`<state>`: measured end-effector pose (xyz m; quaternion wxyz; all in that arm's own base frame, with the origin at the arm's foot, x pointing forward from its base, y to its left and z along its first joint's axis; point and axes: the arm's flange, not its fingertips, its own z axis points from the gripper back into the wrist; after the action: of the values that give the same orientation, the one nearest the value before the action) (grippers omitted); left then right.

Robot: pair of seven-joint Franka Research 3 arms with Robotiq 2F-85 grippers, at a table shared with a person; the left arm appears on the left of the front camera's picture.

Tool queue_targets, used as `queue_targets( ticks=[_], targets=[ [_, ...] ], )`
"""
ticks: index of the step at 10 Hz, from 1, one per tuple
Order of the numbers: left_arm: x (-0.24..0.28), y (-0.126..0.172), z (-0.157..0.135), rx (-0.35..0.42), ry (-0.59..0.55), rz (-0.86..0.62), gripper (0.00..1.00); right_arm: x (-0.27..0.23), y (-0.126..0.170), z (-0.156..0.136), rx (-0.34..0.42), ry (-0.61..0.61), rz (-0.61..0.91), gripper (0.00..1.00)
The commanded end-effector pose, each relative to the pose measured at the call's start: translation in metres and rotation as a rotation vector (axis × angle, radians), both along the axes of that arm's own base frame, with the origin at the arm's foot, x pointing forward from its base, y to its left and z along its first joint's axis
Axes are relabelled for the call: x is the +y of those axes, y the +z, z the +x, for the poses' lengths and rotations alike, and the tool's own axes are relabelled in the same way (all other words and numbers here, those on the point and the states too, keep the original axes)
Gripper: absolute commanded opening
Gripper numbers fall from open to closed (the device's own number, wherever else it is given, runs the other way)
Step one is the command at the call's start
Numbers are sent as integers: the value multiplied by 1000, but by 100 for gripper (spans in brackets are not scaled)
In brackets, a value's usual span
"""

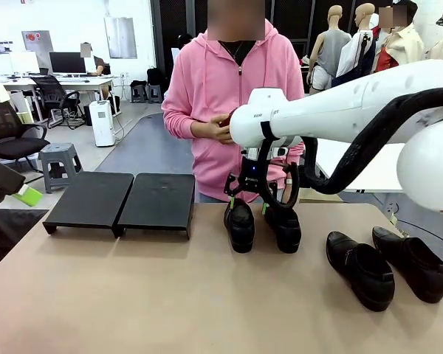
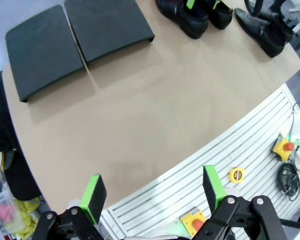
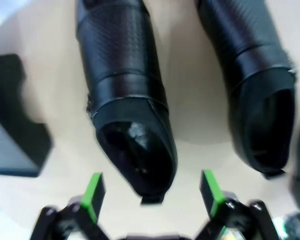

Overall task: Organize the shoes by placing them on the stand.
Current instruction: Pick up one Shoe and place it in the middle of the table.

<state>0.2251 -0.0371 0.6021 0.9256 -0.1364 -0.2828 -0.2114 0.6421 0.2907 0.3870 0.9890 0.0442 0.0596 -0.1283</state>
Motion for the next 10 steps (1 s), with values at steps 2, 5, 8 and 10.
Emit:
queue_targets(
  ticks=[2,5,8,10],
  targets=[
    [0,0,1,-6,-14,-14,100,-14,-26,14,84,0,2,100],
    [0,0,1,-6,-14,-14,100,-17,-50,16,53,3,22,100],
    [0,0,1,-6,-14,-14,100,-10,-50,13,16,24,15,0],
    [0,0,1,-6,-14,-14,100,-8,-51,13,25,41,12,0]
  ],
)
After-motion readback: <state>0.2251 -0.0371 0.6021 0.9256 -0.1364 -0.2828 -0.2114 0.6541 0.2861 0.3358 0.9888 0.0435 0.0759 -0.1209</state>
